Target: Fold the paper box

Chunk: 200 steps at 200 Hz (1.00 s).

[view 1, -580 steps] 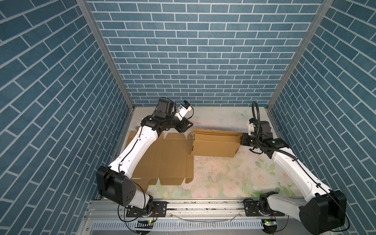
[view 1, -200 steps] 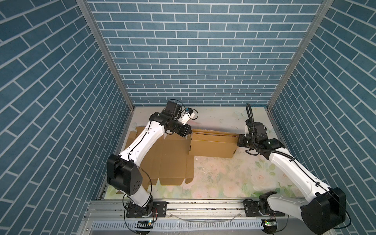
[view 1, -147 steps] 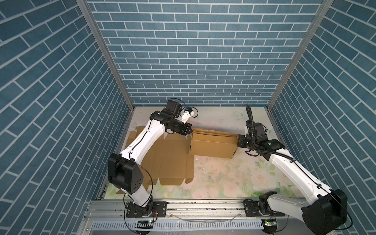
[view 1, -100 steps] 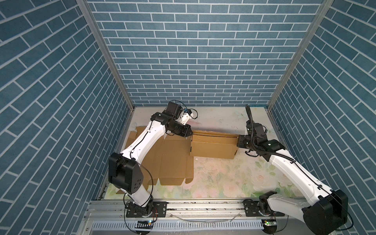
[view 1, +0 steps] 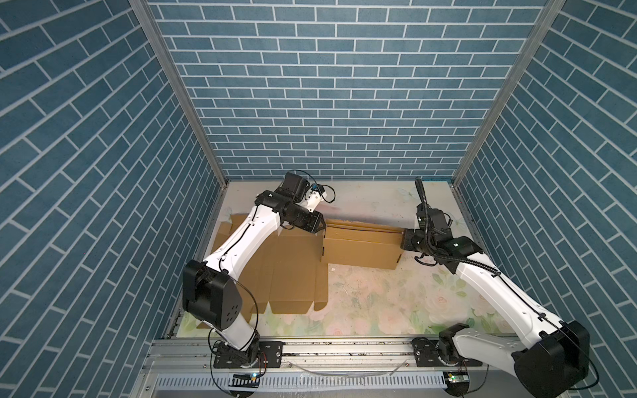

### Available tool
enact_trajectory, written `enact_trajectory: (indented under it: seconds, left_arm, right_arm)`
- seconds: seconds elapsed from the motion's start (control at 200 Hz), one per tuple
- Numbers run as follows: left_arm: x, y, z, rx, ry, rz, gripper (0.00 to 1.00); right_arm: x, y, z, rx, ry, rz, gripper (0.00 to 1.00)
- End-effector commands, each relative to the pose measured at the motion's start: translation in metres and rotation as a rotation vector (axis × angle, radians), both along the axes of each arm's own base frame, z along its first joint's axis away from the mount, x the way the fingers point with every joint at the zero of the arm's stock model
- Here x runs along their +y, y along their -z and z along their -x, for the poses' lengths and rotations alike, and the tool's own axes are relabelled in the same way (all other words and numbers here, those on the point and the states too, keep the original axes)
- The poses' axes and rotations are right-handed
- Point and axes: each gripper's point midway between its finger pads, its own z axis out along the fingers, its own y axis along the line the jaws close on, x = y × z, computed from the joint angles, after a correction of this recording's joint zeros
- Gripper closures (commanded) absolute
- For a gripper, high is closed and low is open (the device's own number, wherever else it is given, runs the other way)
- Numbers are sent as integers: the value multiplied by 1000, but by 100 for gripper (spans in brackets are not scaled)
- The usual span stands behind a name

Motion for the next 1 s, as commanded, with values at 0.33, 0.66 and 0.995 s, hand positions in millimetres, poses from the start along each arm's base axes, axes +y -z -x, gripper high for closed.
enact_trajectory:
  seconds: [0.33,0.66,0.995]
  left_arm:
    - [-3,13,-12,-36,5,-78,79]
    - [0,10,6,84,-51,-81,90]
    - [-12,5,14,170,-94,16,90]
  right_arm:
    - [-6,13,11,60,39,22,100]
    - [-6,12,12,50,56,30,100]
    - [-7,12,13,40,67,44,100]
